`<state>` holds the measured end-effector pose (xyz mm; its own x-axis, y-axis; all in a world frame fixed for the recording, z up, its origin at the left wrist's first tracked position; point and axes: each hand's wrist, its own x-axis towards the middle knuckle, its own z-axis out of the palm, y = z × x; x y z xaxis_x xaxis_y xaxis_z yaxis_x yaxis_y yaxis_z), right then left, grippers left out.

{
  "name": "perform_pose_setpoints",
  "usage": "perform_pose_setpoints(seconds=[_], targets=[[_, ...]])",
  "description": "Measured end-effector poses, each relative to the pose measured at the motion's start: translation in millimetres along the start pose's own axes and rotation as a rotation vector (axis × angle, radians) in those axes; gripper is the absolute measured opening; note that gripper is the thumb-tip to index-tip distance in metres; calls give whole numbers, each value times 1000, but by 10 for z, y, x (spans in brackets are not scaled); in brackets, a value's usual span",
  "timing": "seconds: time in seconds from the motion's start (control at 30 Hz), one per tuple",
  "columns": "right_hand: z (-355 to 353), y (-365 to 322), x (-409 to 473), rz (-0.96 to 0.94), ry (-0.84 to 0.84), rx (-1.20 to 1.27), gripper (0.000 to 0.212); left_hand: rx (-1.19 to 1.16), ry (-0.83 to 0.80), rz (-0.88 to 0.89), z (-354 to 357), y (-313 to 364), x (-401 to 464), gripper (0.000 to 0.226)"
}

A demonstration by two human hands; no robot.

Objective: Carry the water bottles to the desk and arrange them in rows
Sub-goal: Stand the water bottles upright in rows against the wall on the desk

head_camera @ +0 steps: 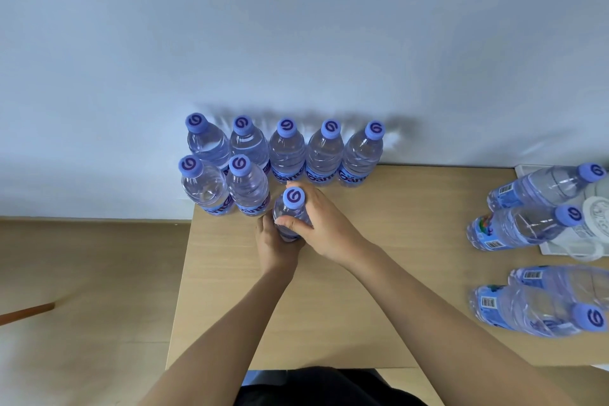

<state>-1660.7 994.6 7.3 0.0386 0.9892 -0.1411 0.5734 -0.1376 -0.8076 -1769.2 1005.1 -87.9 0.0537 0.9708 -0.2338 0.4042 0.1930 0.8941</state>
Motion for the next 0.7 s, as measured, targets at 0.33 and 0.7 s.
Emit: perform_pose_setpoints(seconds=[0.33,0.7], targets=[[-123,46,299,-54,42,-92,55,-35,246,-208,234,222,182,48],[-164,21,438,-47,35,-80,58,-135,343,-363,318,347,251,43]])
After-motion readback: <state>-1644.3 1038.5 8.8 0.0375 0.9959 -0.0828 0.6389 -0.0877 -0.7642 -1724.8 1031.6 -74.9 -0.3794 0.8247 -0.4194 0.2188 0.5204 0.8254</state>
